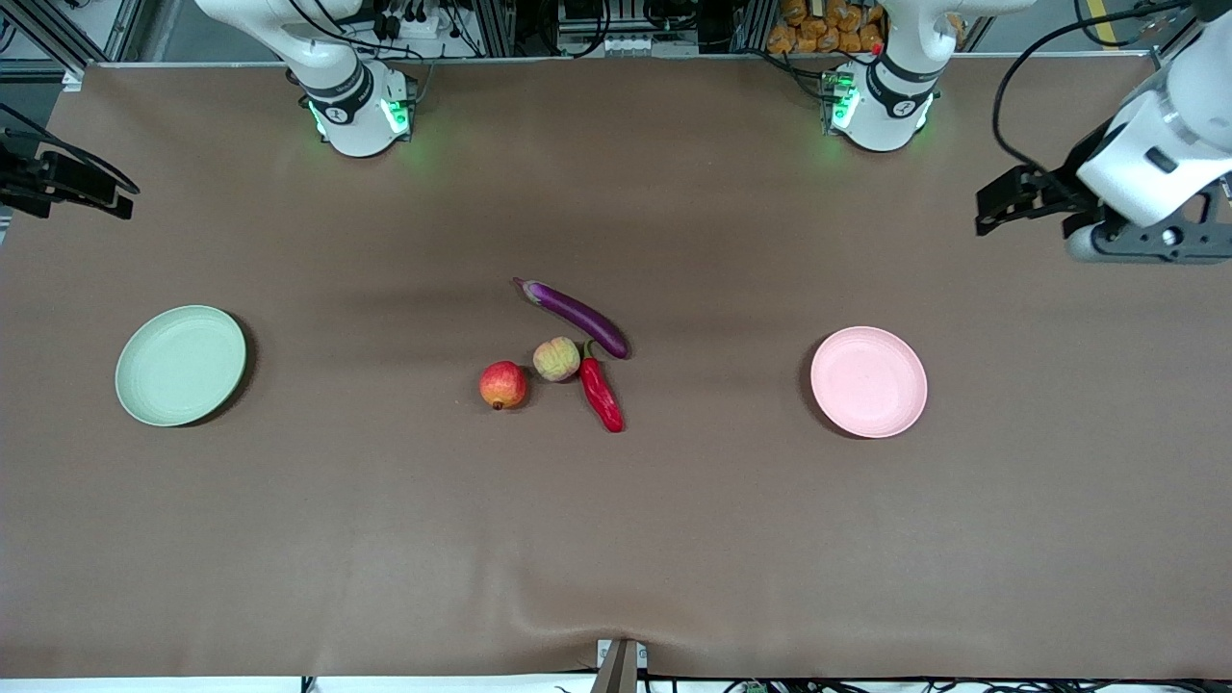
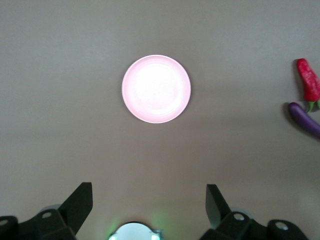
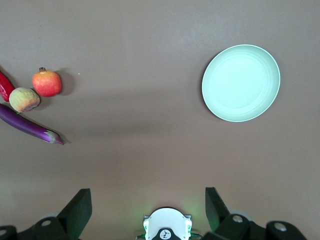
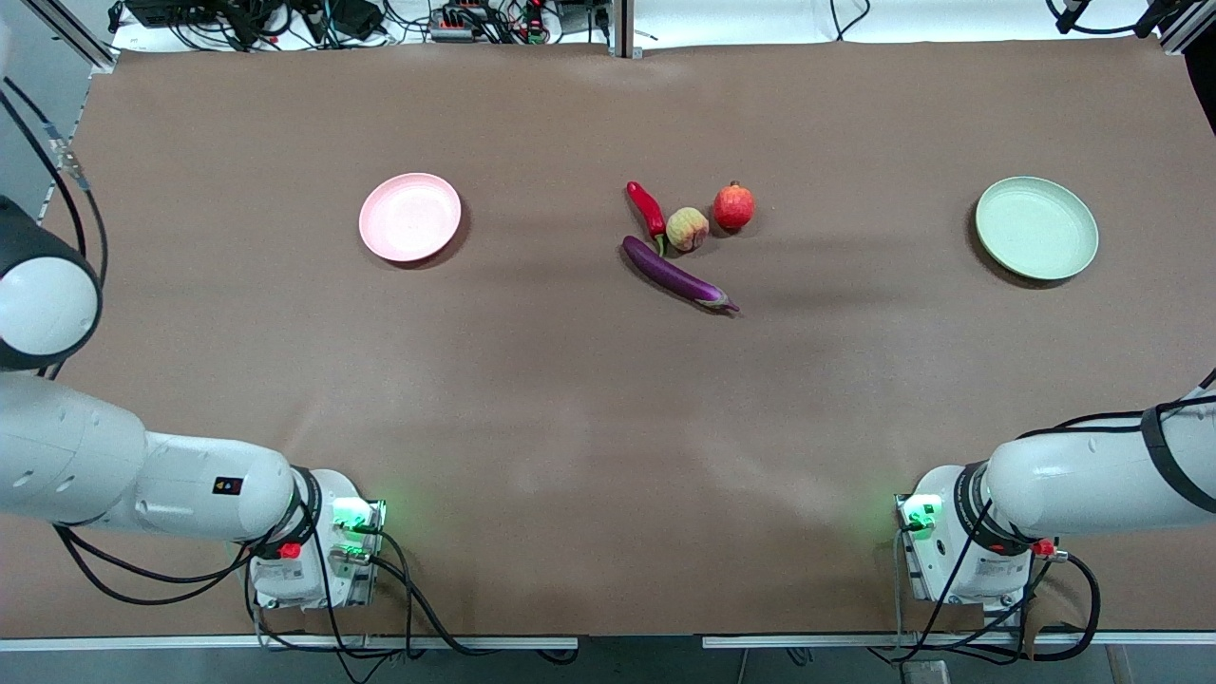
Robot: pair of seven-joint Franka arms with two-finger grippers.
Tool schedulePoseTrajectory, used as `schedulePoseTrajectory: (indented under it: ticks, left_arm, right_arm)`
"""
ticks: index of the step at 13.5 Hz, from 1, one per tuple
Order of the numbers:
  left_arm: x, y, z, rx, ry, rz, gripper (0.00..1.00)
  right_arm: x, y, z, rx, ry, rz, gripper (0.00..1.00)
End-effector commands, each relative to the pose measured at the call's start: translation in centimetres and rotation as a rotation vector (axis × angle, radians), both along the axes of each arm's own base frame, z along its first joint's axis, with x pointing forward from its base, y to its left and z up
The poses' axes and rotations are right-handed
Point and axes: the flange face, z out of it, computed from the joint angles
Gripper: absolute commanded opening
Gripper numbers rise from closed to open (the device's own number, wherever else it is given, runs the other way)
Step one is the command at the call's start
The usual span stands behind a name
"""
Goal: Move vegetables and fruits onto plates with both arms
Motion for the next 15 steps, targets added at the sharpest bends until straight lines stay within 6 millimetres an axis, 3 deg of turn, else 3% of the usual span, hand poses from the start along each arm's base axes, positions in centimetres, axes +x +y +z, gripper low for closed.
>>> schedulePoseTrajectory:
  ticks: [1,4,7,8,10,15]
  left_arm:
    - [1.2,-2.5,-0.6,-0.065,0.034,0.078,1.0]
    - [2.7,-7.6,-3.2,-0.11,0.074,0.19,1.0]
    - [2.3,-18.7,-7.9,-0.117,0.101,0.334,1.0]
    - [2.0,-21.6,-9.0,-0.121,0.09,0.394,1.0]
    - [1.0,-26.9,-11.0,-0.133,0.08,0.509,1.0]
    - [-1.6,-38.6,-20.0,-0.172,0.073,0.82,1.0]
  right_arm:
    - [0.0,-0.8,0.0,0.015,0.007,-0.01,1.0]
    - [0.0,-0.8,0.0,0.015,0.007,-0.01,1.0]
    - [0.0,-0.8,0.0,0.015,0.008,-0.013,1.0]
    - [0.0,-0.8,-0.1,0.015,0.01,-0.013,1.0]
    - [0.0,-0.7,-0.1,0.015,0.011,-0.011,1.0]
    - [0.1,-0.9,-0.4,0.016,0.023,-0.012,1.0]
